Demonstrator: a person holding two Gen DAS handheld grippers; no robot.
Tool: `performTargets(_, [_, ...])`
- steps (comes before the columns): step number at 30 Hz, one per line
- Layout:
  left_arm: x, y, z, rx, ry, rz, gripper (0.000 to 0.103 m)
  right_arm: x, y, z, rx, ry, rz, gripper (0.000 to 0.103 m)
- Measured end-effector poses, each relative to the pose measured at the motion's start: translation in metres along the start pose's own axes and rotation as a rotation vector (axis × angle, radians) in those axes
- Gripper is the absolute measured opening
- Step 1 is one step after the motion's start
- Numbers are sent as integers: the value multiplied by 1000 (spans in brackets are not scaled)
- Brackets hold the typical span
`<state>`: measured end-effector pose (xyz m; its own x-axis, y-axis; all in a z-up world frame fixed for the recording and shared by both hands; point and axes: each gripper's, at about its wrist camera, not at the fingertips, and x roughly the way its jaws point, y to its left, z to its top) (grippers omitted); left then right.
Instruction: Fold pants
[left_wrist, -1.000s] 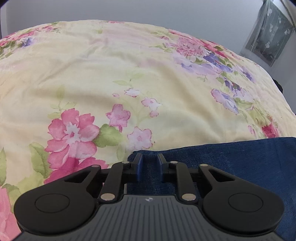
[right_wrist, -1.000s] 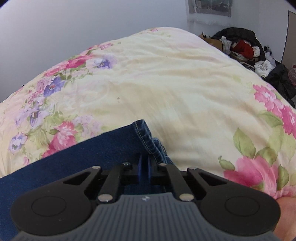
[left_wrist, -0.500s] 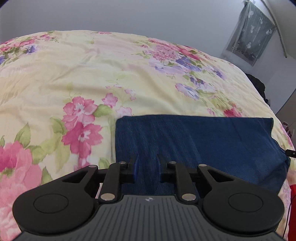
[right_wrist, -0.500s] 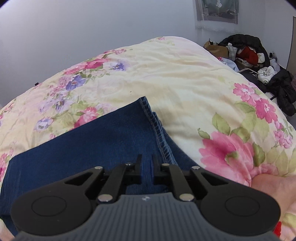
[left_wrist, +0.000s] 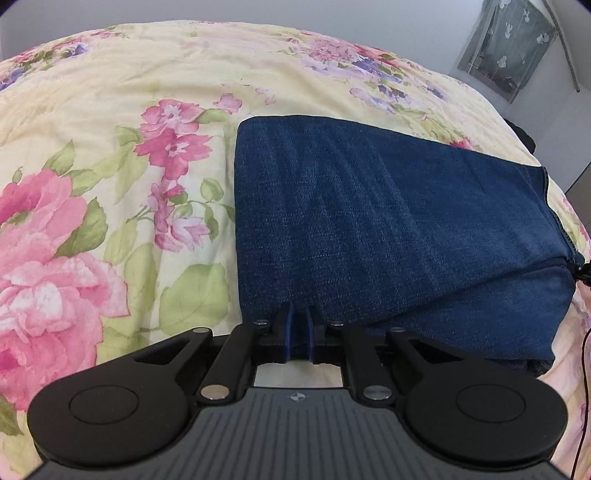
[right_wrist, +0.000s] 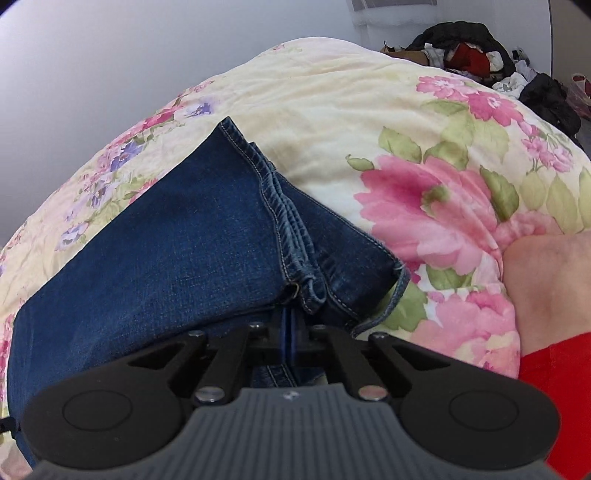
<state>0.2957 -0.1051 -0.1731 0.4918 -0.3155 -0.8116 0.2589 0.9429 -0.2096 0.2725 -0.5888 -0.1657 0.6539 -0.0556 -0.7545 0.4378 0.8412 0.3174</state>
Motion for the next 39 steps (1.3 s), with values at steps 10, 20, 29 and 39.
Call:
performTargets(10, [-38,-14,18,-25,-111,-1,20,-38,-41,2,344,-72,182,70])
performTargets(20, [-23,-47,43,-31,-120,-54,20,1,-70,5,537,-18,238,71])
performTargets(29, [14,-87,73,41,-113,-79,20,15,-58,15,468,-44,259,25])
performTargets(39, [84,-153,128,147,-116,-123,20,-33,-21,31,282,-177,253,20])
